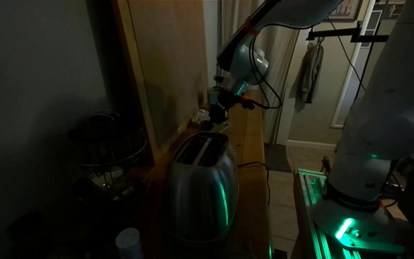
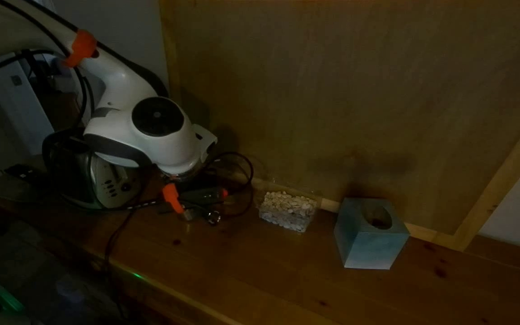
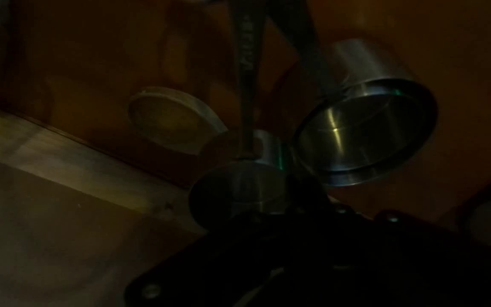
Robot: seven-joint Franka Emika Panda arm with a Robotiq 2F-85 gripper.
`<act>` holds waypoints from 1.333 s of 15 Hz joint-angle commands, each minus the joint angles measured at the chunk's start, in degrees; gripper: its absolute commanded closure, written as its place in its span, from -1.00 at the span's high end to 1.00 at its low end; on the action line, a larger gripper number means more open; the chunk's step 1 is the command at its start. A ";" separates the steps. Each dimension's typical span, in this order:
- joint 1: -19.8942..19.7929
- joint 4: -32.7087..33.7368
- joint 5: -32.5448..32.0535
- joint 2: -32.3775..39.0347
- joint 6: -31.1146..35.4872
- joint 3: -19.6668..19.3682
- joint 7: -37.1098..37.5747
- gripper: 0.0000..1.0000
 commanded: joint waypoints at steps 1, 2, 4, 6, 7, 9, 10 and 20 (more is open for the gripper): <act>1.01 -1.25 -2.99 -1.29 0.23 -0.67 -0.88 -0.98; 1.08 -1.45 -3.89 -1.25 0.27 -0.63 -0.65 -0.98; 1.30 -1.48 -4.45 -1.47 0.26 -0.71 -0.67 -0.98; 1.49 -1.61 -4.74 -1.75 0.33 -0.70 -0.80 -0.98; 1.59 -1.82 -5.42 -1.81 0.52 -0.61 -0.79 -0.98; 1.72 -2.17 -7.19 -1.89 0.68 -0.49 -0.46 -0.98; 1.81 -2.46 -8.26 -2.01 0.79 -0.45 -0.56 -0.98; 3.53 -5.26 -10.03 -5.80 1.62 -1.48 -3.19 -0.98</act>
